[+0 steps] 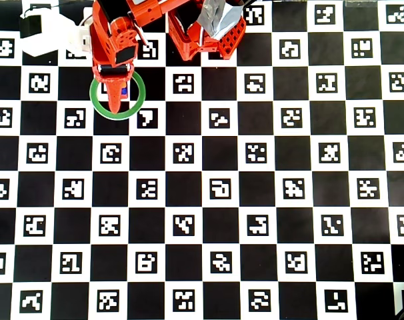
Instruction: Grab the red cube then put it in the green circle then put the blue cube on top and finally the orange cube on top
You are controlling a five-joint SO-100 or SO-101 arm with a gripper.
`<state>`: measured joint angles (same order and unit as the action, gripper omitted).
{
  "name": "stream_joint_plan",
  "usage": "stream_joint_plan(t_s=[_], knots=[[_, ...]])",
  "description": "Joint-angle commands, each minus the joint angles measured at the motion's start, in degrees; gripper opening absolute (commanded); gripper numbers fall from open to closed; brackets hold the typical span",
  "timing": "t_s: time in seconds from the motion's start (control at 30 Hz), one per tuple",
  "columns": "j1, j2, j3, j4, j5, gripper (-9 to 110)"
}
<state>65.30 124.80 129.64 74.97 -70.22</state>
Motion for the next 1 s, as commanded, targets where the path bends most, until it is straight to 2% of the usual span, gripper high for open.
stream_joint_plan(t_s=[0.0, 0.37, 0.6, 0.8, 0.97], knots=[[0.09, 3.87, -3.43, 2.37, 0.0, 47], [-1.32, 6.33, -14.94, 11.78, 3.6, 46], [-9.49, 7.91, -24.61, 15.12, 16.08, 45], [-24.87, 8.26, -29.97, 15.29, 37.18, 31], [-38.94, 8.35, -30.15, 15.12, 49.83, 13]])
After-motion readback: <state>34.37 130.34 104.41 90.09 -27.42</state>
